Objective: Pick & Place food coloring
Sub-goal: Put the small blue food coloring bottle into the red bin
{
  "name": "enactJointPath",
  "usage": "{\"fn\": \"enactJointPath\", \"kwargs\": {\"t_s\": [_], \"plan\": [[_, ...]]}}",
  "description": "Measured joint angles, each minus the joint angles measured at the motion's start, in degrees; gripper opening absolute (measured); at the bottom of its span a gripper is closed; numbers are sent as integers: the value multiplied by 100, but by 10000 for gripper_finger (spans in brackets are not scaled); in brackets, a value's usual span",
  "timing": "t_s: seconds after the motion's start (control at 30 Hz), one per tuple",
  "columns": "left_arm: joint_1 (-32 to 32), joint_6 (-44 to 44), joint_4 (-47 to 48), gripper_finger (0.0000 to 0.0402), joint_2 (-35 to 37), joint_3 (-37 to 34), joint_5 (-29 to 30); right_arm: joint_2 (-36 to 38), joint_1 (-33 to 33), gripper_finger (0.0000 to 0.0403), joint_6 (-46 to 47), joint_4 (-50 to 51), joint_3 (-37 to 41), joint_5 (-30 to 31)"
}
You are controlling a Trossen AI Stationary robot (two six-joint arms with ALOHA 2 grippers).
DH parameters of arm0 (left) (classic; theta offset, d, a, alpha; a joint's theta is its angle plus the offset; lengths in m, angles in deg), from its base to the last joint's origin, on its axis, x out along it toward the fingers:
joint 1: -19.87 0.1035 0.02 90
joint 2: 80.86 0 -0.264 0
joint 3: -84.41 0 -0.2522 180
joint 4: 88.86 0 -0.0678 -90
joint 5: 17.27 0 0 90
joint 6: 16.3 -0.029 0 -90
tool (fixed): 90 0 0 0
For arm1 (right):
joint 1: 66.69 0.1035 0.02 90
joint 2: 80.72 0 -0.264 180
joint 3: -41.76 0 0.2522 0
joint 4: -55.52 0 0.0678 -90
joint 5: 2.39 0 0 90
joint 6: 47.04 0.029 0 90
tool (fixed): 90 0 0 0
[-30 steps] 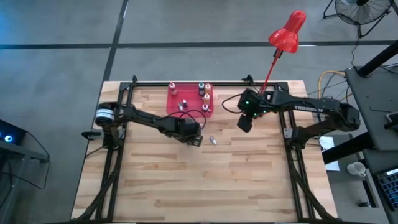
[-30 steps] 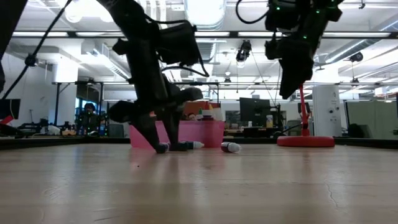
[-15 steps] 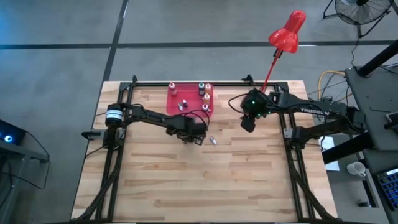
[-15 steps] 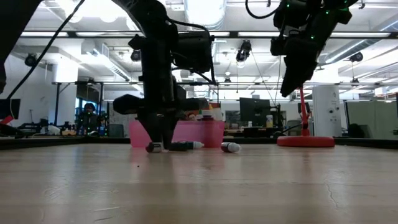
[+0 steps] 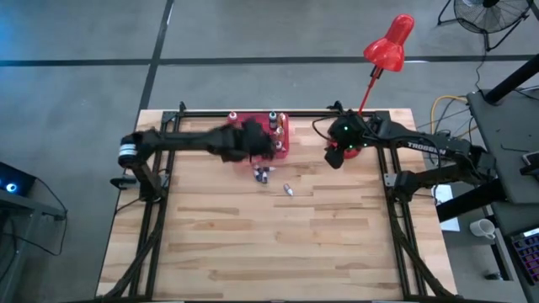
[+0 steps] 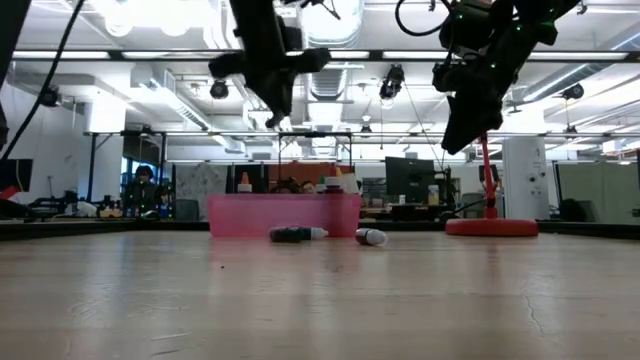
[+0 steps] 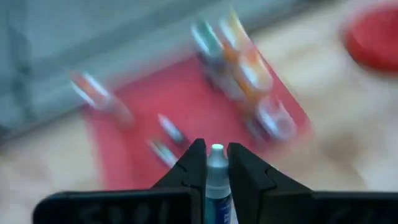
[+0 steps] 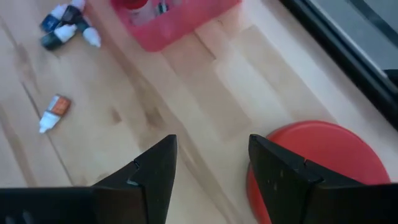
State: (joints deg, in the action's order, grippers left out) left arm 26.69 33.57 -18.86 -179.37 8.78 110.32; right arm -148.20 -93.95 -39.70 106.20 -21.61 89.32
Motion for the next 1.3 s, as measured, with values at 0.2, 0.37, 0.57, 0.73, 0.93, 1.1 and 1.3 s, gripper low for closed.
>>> {"fn": "enactJointPath", "kwargs": {"t_s": [0.2,0.37,0.57,0.73,0.93,1.1,1.3], "plan": [[872,-1261,-658,76,14,184,638,0,-97,194,2,-115,-4,0],[970,-1575,-324,124,57,460,668,0,-88,194,20,-113,-4,-2],[589,-1690,-367,141,257,859,771,-12,-94,194,-107,-121,-4,-244],[403,-2352,-430,142,183,592,-745,-254,-70,194,-495,-141,13,-955],[146,-648,-327,142,180,-293,-1249,-658,-51,194,-483,-171,13,-927],[106,1625,-550,142,170,-1131,-1663,-946,-51,194,-323,-192,15,-929],[-107,2988,-1783,142,97,-2157,-2205,-1113,-51,194,-321,-162,20,-933]]}}
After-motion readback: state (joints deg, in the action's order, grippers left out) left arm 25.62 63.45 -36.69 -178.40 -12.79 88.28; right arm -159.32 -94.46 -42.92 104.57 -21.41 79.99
